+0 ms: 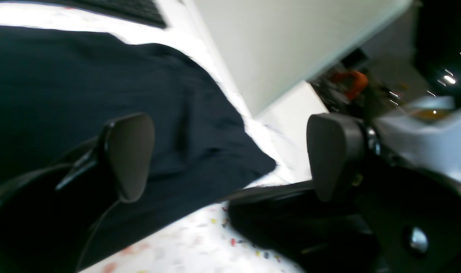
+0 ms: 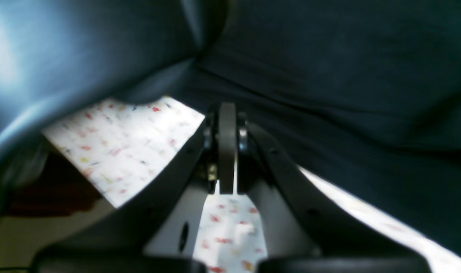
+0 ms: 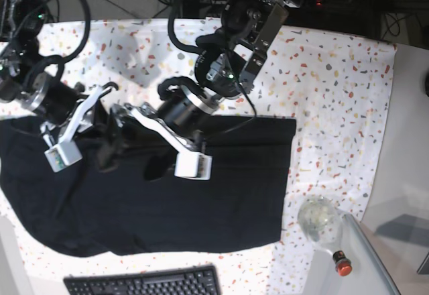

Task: Layout the t-shirt on the table in an organized manner, then fold the t-shirt properly

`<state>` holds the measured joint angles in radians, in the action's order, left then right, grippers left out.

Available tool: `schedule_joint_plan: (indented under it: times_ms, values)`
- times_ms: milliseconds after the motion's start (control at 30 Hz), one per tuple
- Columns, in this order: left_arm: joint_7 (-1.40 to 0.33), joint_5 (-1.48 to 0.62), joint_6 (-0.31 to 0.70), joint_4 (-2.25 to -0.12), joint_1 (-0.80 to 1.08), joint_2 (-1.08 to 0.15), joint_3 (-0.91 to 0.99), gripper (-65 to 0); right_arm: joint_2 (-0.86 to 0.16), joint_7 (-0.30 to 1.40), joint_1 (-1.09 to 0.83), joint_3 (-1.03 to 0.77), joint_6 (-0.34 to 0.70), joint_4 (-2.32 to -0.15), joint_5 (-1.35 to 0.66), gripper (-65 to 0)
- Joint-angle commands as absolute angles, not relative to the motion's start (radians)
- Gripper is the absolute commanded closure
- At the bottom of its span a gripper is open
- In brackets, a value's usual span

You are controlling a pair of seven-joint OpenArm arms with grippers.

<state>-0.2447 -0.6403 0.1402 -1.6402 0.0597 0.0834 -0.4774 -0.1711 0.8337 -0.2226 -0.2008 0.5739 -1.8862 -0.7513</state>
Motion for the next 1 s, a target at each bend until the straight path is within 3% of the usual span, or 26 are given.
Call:
schedule_joint_plan:
  times_ms: [0, 100, 400, 733, 967]
  values:
    - [-0.214, -0.647, 0.147, -1.669, 0.048, 0.084, -0.464, -60.7, -0.185, 0.796, -0.213, -0.209, 0.582, -1.893, -0.773, 0.0]
    - [-0.214, -0.653, 0.147, -1.675, 0.048, 0.033, -0.437, -60.7, -0.193, 0.796, -0.216, -0.217, 0.582, -1.874, -0.765, 0.0]
    - [-0.216, -0.65, 0.145, -1.662, 0.159, -0.148, -0.298, -60.7, -0.211, 0.791, -0.237, -0.22, 0.581, -1.874, -0.498, -3.8]
    - [-0.222, -0.647, 0.145, -1.636, 0.323, -0.289, -0.013, -60.7, -0.211, 0.796, -0.275, -0.209, 0.587, -1.873, -0.496, -1.7]
    - [-0.222, -0.647, 0.145, -1.561, 0.394, -0.3, 0.067, -60.7, -0.196, 0.796, -0.254, -0.22, 0.587, -1.867, -0.496, 0.0]
